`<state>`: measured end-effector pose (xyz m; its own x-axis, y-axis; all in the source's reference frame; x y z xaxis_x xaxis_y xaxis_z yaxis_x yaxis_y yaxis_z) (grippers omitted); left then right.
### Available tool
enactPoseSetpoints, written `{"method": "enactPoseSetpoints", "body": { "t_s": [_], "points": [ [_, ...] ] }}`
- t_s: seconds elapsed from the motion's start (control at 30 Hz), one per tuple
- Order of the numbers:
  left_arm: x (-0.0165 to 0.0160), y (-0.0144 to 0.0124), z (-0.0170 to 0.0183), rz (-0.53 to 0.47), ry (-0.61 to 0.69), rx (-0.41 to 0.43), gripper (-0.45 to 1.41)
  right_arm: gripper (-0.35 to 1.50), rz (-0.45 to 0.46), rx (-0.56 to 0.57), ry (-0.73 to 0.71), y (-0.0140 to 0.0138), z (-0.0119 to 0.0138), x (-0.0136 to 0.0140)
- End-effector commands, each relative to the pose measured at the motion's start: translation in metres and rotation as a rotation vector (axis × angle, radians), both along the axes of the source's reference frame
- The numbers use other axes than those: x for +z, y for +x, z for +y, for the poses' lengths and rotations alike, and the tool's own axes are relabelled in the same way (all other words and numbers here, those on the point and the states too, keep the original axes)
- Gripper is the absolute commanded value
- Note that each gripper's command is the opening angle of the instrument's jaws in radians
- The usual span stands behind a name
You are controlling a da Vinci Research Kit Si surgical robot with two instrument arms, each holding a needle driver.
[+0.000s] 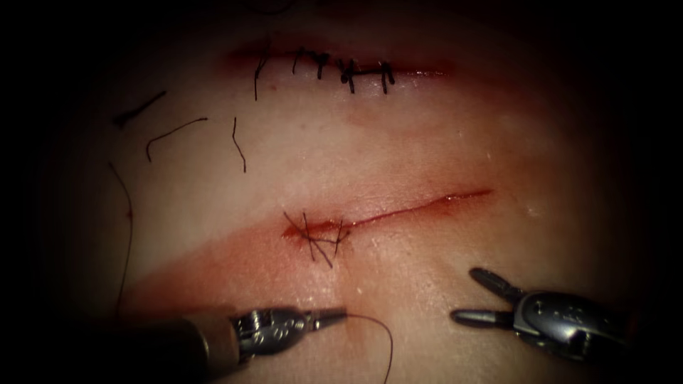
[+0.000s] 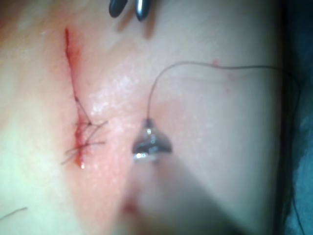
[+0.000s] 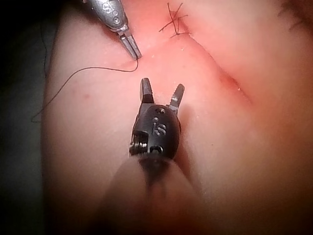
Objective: Wound Closure
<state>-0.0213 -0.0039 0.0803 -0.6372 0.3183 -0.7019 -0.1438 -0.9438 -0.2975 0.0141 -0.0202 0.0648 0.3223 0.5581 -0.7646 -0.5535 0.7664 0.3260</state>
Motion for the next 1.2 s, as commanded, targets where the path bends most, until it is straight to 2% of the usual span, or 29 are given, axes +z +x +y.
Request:
{"method": "enactPoseSetpoints", "body": {
  "t_s": [0.03, 0.2, 0.33, 0.43, 0.47, 0.53, 0.57, 0.63, 0.7, 0.73, 0.8, 0.83, 0.93, 1.2],
  "points": [
    [0.0001, -0.0005, -0.0003, -0.003, 0.012, -0.004, -0.45, 1.48, 0.002, -0.002, 0.004, 0.0005, -0.001, 0.0005],
    [-0.0029, -0.0001, 0.0017, -0.008, 0.003, -0.004, -0.45, 1.48, 0.002, -0.001, 0.0, 0.0007, -0.0013, 0.0009],
    [-0.0059, 0.0004, 0.0055, -0.018, -0.029, -0.018, -0.45, 1.48, 0.001, 0.0, -0.004, 0.0008, -0.0016, 0.0013],
    [-0.008, 0.0009, 0.0095, -0.02, -0.06, -0.039, -0.45, 1.48, 0.001, 0.0, -0.006, 0.0009, -0.0018, 0.0015],
    [-0.0092, 0.0012, 0.0125, -0.025, -0.081, -0.055, -0.45, 1.48, 0.001, 0.001, -0.008, 0.0009, -0.0019, 0.0016],
    [-0.0096, 0.0013, 0.0138, -0.028, -0.091, -0.059, -0.45, 1.48, 0.001, 0.001, -0.009, 0.001, -0.002, 0.0016],
    [-0.0106, 0.0012, 0.0169, -0.028, -0.109, -0.065, -0.45, 1.48, -0.002, 0.003, -0.011, 0.001, -0.0022, 0.0017],
    [-0.0114, 0.001, 0.0198, -0.033, -0.125, -0.076, -0.45, 1.48, -0.002, 0.003, -0.013, 0.001, -0.0024, 0.0018],
    [-0.0118, 0.0008, 0.0223, -0.046, -0.133, -0.095, -0.45, 1.48, -0.002, 0.003, -0.014, 0.001, -0.0026, 0.0018],
    [-0.0119, 0.0006, 0.0249, -0.063, -0.132, -0.124, -0.45, 1.48, -0.002, 0.003, -0.015, 0.001, -0.0028, 0.0018],
    [-0.0119, 0.0005, 0.0259, -0.077, -0.127, -0.131, -0.45, 1.48, -0.002, 0.003, -0.016, 0.001, -0.0028, 0.0017],
    [-0.0115, 0.0002, 0.0281, -0.119, -0.119, -0.146, -0.45, 1.48, -0.002, 0.003, -0.016, 0.001, -0.0029, 0.0016],
    [-0.0106, -0.0003, 0.0317, -0.155, -0.123, -0.187, -0.45, 1.48, -0.002, 0.003, -0.016, 0.0011, -0.003, 0.0016],
    [-0.0087, -0.001, 0.0369, -0.159, -0.122, -0.238, -0.45, 1.48, -0.004, 0.005, -0.017, 0.0012, -0.003, 0.0018]
  ]
}}
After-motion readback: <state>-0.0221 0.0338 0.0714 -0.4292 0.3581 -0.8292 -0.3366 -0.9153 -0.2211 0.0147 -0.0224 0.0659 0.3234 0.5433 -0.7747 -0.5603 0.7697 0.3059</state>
